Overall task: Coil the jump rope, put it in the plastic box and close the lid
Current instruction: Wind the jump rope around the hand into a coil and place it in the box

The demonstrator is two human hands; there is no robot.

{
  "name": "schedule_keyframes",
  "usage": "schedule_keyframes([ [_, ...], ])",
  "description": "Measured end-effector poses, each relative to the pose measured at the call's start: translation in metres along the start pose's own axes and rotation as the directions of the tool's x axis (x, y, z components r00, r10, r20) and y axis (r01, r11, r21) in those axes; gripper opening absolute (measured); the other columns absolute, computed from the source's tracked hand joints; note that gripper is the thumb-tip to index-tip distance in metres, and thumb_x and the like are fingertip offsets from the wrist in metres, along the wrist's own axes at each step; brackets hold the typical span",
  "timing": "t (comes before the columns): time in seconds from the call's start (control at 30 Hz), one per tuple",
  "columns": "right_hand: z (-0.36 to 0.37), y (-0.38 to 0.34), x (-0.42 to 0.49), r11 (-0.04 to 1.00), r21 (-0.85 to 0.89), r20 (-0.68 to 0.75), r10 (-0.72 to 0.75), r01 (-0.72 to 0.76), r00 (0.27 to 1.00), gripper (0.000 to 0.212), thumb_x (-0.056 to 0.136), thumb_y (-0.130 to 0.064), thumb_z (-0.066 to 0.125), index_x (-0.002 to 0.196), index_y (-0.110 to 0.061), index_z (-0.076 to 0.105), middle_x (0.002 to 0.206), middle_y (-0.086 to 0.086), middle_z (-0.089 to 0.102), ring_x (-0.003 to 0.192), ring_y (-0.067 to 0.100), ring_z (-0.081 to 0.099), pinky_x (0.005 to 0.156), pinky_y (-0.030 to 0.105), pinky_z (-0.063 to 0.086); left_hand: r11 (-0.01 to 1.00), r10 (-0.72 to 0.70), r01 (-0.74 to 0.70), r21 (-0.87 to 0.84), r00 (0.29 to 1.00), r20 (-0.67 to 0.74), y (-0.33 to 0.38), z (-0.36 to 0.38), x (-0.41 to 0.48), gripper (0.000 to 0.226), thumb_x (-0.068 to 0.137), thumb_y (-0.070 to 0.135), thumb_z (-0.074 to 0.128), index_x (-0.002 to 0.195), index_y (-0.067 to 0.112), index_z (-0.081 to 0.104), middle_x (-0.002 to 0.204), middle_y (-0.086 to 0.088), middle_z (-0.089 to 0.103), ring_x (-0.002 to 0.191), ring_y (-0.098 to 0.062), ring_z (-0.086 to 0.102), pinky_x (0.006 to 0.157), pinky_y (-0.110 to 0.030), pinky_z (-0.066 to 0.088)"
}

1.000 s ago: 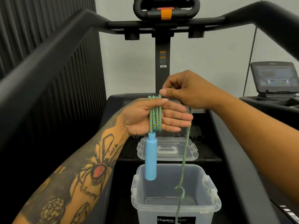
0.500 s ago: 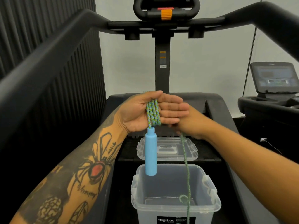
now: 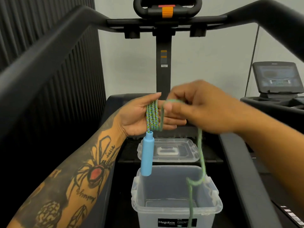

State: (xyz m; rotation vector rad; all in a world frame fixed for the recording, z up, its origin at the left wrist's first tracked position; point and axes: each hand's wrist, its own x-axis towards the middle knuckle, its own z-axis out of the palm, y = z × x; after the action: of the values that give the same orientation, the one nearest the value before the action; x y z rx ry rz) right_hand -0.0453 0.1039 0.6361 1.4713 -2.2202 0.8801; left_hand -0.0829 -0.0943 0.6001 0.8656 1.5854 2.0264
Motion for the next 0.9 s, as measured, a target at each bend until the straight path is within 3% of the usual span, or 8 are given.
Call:
schedule_keyframes([
  [0.07,-0.011,0.006,0.019,0.998,-0.068,-0.071,0.013,-0.018,0.997,0.023,0.094,-0.024,0.062,0.077,-0.008,0.066,0.054,-0.008,0.051,0.049,0.002,0.041,0.05,0.014,0.035,1.0,-0.02,0.02,0.009,0.999,0.044,0.001,0.004,0.0,0.071,0.089,0.049,0.034,0.12,-0.011,0.055,0.117,-0.029,0.063,0.114,-0.04,0.059,0.103,-0.049,0.04],
  [0.17,-0.012,0.02,0.038,0.996,-0.08,-0.103,0.036,-0.044,0.994,0.022,0.093,-0.023,0.063,0.081,-0.005,0.068,0.054,-0.011,0.054,0.049,0.0,0.045,0.052,0.011,0.036,1.0,-0.021,0.02,0.011,0.994,0.105,0.004,0.009,-0.001,0.077,0.088,0.053,0.034,0.12,-0.013,0.054,0.122,-0.032,0.059,0.119,-0.043,0.055,0.105,-0.05,0.038],
  [0.33,-0.003,0.044,0.049,0.995,0.062,-0.121,0.091,-0.084,0.988,0.025,0.091,-0.024,0.065,0.08,-0.002,0.067,0.045,-0.015,0.051,0.042,0.0,0.04,0.046,0.009,0.032,0.998,-0.005,-0.002,0.057,0.993,0.121,0.001,0.015,-0.003,0.049,0.091,0.031,0.047,0.117,-0.008,0.059,0.118,-0.026,0.064,0.115,-0.039,0.059,0.1,-0.045,0.047],
  [0.47,0.007,0.055,0.047,0.985,0.149,-0.141,0.104,-0.083,0.984,0.034,0.092,-0.03,0.064,0.082,0.003,0.066,0.061,0.011,0.051,0.057,0.019,0.039,0.051,0.025,0.034,0.998,-0.001,-0.005,0.063,0.996,0.085,0.001,0.018,-0.004,0.043,0.092,0.021,0.037,0.112,-0.005,0.064,0.114,-0.024,0.067,0.111,-0.037,0.062,0.096,-0.042,0.05],
  [0.57,0.014,0.06,0.043,0.973,0.205,-0.126,0.132,-0.105,0.983,0.039,0.094,-0.032,0.06,0.082,0.005,0.064,0.066,0.015,0.054,0.063,0.021,0.042,0.059,0.032,0.036,0.999,0.009,-0.013,0.032,0.995,0.099,0.002,0.018,-0.004,0.043,0.092,0.02,0.036,0.113,-0.006,0.063,0.115,-0.025,0.066,0.112,-0.038,0.061,0.096,-0.043,0.05],
  [0.73,0.024,0.063,0.04,0.92,0.369,-0.09,0.175,-0.131,0.98,0.037,0.097,-0.028,0.056,0.071,-0.003,0.06,0.059,0.005,0.05,0.059,0.012,0.042,0.054,0.024,0.038,0.999,0.033,-0.035,0.03,0.996,0.082,0.003,0.018,-0.002,0.044,0.093,0.021,0.036,0.115,-0.007,0.062,0.116,-0.025,0.065,0.114,-0.037,0.06,0.099,-0.044,0.047],
  [0.83,0.031,0.064,0.026,0.916,0.362,-0.041,0.203,-0.175,0.978,0.027,0.095,-0.004,0.054,0.07,-0.012,0.061,0.057,-0.005,0.059,0.056,0.002,0.05,0.053,0.016,0.043,0.998,0.063,-0.065,0.023,0.996,0.069,0.004,0.017,-0.002,0.044,0.092,0.021,0.038,0.115,-0.007,0.061,0.116,-0.026,0.065,0.114,-0.037,0.061,0.1,-0.044,0.046],
  [0.9,0.041,0.066,0.014,0.932,0.267,-0.025,0.26,-0.244,0.965,0.031,0.086,0.012,0.049,0.074,-0.013,0.064,0.06,0.004,0.062,0.051,0.002,0.051,0.047,0.017,0.042,0.996,0.088,-0.089,0.021,0.995,0.04,0.005,0.017,-0.002,0.044,0.092,0.021,0.037,0.114,-0.007,0.062,0.115,-0.025,0.066,0.112,-0.037,0.061,0.1,-0.045,0.046],
])
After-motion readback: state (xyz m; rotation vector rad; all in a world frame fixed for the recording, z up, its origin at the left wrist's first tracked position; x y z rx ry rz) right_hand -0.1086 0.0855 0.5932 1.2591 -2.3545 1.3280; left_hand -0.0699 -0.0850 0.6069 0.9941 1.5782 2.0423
